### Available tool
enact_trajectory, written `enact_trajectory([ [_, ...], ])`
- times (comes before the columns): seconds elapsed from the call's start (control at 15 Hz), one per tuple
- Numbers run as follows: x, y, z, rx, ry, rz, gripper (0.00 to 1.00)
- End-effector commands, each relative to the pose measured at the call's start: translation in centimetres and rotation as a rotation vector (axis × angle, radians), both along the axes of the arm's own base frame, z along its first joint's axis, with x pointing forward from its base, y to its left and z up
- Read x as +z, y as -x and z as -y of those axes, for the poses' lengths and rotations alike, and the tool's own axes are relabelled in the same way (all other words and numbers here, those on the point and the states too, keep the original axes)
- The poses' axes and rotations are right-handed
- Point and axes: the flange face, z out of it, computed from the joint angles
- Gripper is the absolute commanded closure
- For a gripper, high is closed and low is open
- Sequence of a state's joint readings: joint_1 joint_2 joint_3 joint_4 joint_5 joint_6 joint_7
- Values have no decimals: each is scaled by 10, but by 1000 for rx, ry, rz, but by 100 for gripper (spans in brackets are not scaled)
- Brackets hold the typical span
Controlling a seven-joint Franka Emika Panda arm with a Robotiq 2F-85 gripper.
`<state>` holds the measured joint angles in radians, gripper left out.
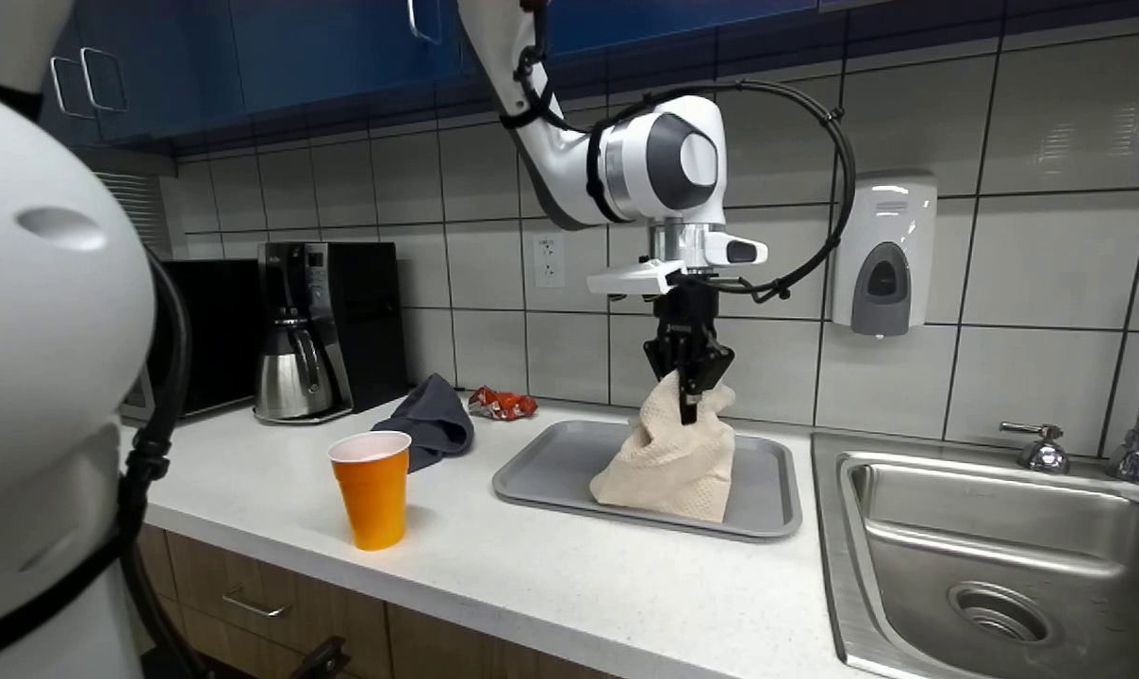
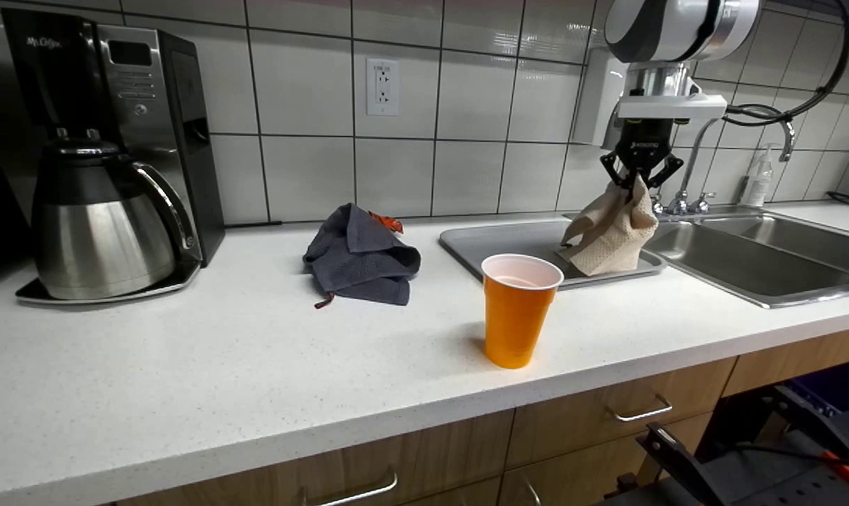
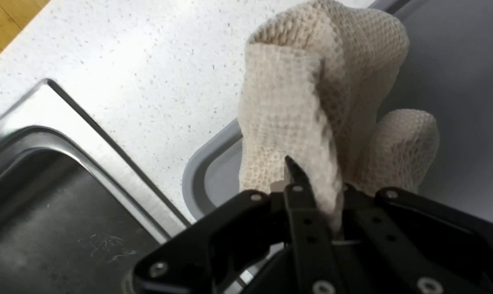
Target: Remove the towels from the tray and put them on the counter
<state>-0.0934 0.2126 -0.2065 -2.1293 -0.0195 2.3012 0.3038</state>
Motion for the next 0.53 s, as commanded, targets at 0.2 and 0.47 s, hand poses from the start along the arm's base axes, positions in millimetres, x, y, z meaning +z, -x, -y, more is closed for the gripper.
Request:
enact_trajectory([
  [0.2, 32, 53, -19, -46, -28, 35, 98],
  [0.47, 41, 74, -29, -61, -39, 43, 98],
])
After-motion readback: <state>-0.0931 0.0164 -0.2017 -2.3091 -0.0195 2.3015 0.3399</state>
